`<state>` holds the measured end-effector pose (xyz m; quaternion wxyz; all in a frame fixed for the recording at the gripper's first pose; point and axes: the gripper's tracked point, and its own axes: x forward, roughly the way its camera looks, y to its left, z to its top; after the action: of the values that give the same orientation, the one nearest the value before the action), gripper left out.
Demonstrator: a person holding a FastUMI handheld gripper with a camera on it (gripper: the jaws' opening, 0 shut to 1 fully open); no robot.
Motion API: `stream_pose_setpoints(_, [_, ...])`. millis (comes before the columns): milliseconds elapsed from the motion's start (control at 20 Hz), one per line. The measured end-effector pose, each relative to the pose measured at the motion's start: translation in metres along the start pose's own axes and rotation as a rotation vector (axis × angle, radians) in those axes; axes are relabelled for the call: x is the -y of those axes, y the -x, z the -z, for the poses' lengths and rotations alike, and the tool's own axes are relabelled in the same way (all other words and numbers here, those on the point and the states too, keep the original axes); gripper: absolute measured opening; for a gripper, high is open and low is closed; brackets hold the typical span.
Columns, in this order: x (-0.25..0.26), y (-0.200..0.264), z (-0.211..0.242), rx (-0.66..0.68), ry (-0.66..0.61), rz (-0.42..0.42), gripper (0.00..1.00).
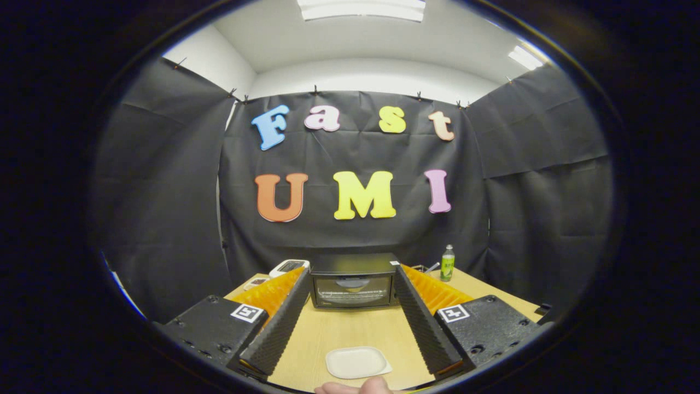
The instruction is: Open the toaster oven, put the food inside, and close the toaster oven door.
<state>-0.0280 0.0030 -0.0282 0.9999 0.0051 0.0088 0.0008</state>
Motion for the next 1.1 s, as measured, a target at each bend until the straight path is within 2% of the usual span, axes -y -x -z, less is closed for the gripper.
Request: stream_pose_setpoints(1100, [-0.015, -0.016, 0.009, -0.015, 0.037, -0.006, 1.0])
